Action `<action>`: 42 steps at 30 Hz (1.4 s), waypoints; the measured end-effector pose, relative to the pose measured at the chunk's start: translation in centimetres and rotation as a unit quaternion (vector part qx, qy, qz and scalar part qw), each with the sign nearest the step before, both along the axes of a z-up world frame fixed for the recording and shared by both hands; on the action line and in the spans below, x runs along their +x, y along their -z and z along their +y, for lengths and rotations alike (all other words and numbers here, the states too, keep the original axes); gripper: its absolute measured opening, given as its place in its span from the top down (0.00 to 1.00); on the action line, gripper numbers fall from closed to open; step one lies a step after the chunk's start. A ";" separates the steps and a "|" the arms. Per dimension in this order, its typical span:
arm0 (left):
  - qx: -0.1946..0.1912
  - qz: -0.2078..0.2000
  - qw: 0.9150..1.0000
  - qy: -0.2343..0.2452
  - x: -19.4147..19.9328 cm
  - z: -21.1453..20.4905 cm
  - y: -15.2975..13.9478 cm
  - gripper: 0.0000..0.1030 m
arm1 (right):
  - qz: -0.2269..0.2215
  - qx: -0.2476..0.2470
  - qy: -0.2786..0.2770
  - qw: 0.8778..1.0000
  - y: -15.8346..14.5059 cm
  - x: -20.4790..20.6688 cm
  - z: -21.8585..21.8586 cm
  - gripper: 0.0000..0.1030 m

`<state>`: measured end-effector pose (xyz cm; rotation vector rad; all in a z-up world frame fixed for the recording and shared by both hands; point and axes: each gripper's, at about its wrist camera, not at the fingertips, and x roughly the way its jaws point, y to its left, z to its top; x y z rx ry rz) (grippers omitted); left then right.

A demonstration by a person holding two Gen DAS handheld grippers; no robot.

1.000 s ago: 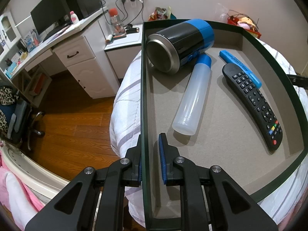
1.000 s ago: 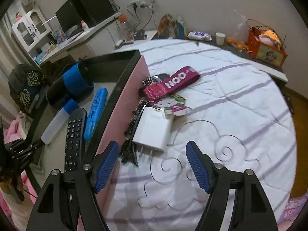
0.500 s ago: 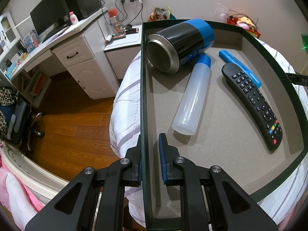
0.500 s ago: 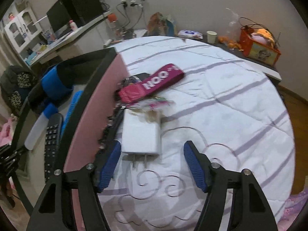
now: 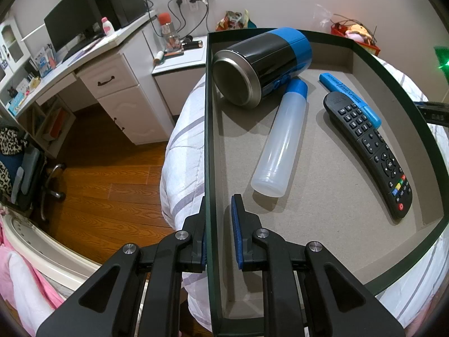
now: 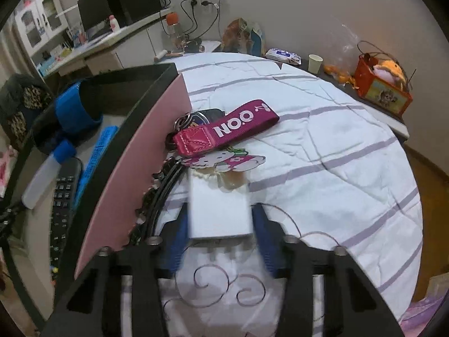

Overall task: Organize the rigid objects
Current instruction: 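Move the right gripper to the white charger plug and grasp it, then carry the charger into the tray and open the right gripper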

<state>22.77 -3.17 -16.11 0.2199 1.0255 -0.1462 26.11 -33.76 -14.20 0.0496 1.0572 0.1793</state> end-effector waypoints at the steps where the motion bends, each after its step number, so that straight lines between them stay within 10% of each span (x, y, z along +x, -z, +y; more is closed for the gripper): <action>1: 0.000 0.000 1.000 0.001 0.0 0.0 0.0 0.88 | 0.001 0.006 0.001 1.000 -0.1 -0.3 -0.2 0.59; 20: -0.008 0.002 1.000 0.002 -0.1 0.2 -0.1 0.88 | -0.021 0.041 0.022 0.999 -1.4 -9.4 -4.0 0.60; 42: -0.016 0.001 1.000 0.004 -0.7 0.6 -0.5 0.88 | -0.096 0.067 -0.042 0.992 -7.4 -9.9 2.7 0.60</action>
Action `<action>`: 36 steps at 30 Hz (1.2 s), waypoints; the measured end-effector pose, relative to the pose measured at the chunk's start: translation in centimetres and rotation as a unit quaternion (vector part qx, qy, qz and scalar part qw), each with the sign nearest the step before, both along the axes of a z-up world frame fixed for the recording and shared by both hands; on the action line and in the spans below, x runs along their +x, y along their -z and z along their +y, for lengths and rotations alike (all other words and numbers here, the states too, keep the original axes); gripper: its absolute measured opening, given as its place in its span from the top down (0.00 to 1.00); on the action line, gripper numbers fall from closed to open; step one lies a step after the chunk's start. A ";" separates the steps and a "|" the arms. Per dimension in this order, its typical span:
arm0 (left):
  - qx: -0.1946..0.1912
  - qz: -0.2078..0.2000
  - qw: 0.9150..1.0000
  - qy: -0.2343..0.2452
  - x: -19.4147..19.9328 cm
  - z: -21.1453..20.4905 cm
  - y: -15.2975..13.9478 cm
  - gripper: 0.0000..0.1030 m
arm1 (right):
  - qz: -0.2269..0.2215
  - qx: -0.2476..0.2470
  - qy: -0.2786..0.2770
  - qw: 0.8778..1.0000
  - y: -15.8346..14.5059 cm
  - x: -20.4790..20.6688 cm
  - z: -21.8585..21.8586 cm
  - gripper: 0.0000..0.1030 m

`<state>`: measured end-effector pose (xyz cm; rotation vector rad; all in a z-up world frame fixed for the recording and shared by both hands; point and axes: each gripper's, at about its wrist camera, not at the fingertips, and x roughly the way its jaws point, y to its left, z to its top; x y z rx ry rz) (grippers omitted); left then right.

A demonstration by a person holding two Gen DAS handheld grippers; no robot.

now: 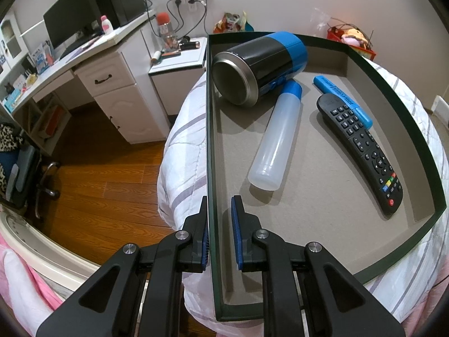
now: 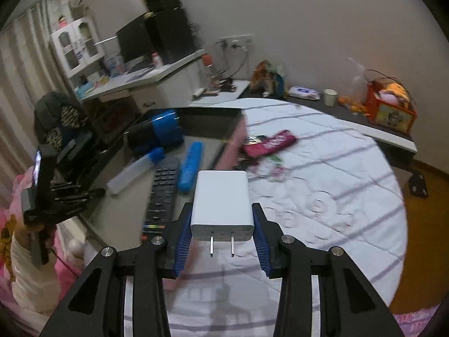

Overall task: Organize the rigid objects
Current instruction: 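Carry the charger into the tray and open the right gripper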

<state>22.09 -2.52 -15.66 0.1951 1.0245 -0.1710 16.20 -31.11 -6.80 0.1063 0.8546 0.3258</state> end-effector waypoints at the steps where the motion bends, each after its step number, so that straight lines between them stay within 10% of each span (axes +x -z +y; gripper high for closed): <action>1: 0.000 0.000 1.000 0.000 0.0 0.0 0.0 0.88 | -0.001 -0.001 -0.006 1.000 0.0 0.2 0.8 0.60; 26: -0.010 0.003 1.000 0.005 0.1 -0.2 -0.1 0.86 | 0.091 -0.079 -0.124 0.985 4.9 6.4 17.2 0.59; 36: -0.010 0.005 1.000 0.005 0.3 -0.1 0.0 0.86 | 0.035 -0.059 -0.097 0.993 1.2 5.3 14.4 0.30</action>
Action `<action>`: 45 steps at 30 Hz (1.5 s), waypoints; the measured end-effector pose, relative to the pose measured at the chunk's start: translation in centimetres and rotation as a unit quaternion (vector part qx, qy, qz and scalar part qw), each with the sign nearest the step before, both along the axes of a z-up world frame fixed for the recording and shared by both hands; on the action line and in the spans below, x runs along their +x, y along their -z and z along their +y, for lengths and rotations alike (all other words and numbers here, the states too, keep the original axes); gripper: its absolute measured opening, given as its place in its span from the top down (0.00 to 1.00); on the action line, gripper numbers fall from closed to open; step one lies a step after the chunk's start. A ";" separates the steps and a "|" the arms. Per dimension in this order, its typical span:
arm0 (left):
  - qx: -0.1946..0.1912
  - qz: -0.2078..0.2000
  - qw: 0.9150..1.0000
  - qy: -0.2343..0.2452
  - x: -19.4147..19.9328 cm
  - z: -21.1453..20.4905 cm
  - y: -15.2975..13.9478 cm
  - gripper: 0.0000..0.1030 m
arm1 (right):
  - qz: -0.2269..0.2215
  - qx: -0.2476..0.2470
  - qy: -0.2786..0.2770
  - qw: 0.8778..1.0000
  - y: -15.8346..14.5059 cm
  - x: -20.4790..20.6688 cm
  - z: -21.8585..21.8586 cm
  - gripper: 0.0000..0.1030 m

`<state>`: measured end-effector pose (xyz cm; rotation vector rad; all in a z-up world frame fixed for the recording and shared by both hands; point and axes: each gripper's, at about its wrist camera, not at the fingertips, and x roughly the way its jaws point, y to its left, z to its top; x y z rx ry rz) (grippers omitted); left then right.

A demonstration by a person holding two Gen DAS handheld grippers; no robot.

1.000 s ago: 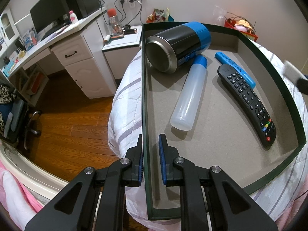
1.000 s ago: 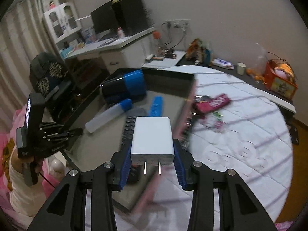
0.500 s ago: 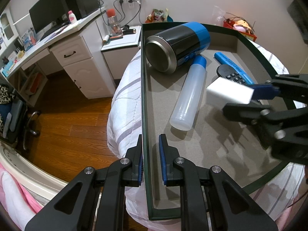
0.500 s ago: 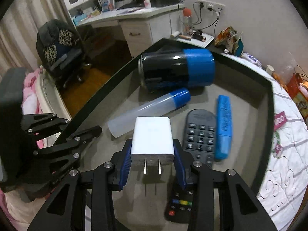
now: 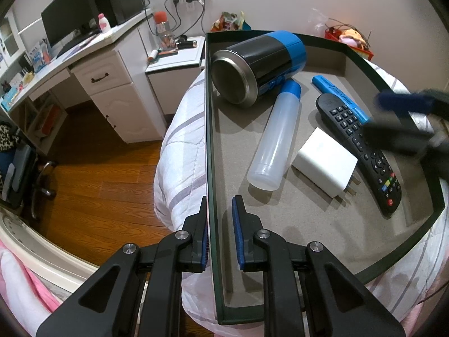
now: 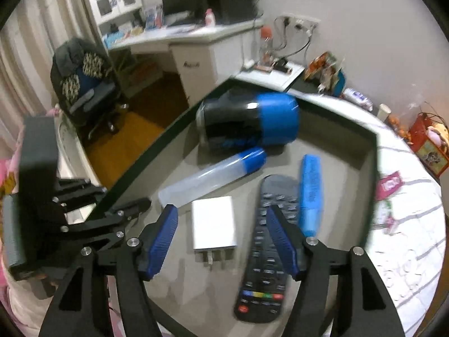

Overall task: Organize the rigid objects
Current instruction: 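Carry the charger into the tray and open the right gripper, then withdraw the right gripper toward the black hair clip on the bed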

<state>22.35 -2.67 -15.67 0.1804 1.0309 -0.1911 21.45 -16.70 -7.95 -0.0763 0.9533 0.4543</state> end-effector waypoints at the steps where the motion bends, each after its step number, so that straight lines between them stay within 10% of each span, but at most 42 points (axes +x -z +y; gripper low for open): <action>1: 0.000 0.000 1.000 0.000 0.0 0.1 0.0 0.86 | -0.012 0.002 0.017 1.000 -0.8 -0.2 -1.3 0.23; 13: 0.006 0.001 1.000 -0.002 0.1 0.1 0.2 0.86 | -0.018 0.004 0.204 0.979 -1.3 -0.9 -15.8 0.22; 28: 0.015 0.002 1.000 -0.004 0.0 0.0 0.4 0.87 | 0.009 -0.050 0.049 0.998 6.0 0.1 -14.0 0.22; 39: 0.022 0.003 1.000 -0.006 0.1 0.0 0.6 0.88 | 0.004 -0.064 0.127 0.990 7.0 1.9 -17.5 0.22; 45: 0.023 0.003 1.000 -0.007 0.1 0.0 0.6 0.88 | -0.007 -0.024 0.061 0.998 6.0 0.8 -15.9 0.22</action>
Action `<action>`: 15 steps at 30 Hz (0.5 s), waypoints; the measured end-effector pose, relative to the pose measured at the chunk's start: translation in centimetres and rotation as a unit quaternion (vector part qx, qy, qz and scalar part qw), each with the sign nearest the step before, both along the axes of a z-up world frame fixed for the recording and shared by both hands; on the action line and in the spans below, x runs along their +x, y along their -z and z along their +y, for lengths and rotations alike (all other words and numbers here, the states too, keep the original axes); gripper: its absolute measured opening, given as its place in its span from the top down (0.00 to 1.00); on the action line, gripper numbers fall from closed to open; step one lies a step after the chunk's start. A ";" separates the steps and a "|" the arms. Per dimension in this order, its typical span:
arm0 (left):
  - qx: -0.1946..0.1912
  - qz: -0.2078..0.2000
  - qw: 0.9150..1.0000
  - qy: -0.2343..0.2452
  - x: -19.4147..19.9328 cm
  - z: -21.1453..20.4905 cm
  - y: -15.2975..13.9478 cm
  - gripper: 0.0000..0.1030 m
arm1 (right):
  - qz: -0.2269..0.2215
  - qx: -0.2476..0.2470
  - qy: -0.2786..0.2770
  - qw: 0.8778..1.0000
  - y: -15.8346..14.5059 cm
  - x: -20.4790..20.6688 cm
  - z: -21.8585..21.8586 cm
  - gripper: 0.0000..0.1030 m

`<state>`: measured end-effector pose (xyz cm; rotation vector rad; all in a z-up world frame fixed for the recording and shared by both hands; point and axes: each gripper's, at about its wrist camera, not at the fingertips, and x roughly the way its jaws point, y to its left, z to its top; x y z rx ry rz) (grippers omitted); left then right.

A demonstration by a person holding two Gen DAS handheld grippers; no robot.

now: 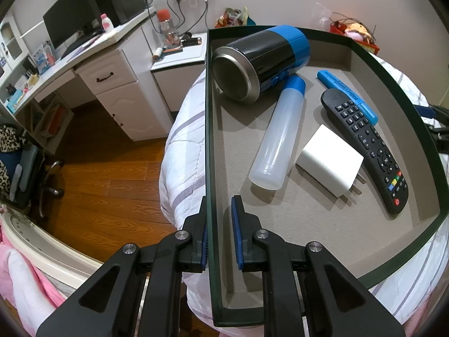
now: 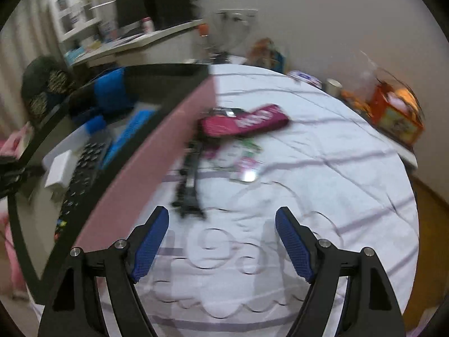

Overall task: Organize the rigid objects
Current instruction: 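Withdraw the right gripper toward the black hair clip on the bed, then lower the right gripper around the black hair clip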

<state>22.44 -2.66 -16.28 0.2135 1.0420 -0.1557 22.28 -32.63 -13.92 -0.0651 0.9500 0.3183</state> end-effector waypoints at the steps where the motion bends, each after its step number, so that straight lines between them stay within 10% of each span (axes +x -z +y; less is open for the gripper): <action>1: -0.001 0.001 1.000 0.001 0.0 0.0 0.0 0.88 | 0.002 -0.006 -0.011 1.000 0.1 0.1 0.6 0.22; 11: 0.000 0.001 1.000 0.001 0.0 -0.1 -0.2 0.87 | -0.006 -0.024 -0.035 0.999 1.0 1.9 1.6 0.24; 15: 0.000 0.002 1.000 0.001 -0.1 -0.1 -0.3 0.87 | 0.002 -0.019 -0.052 0.998 1.2 1.5 2.0 0.55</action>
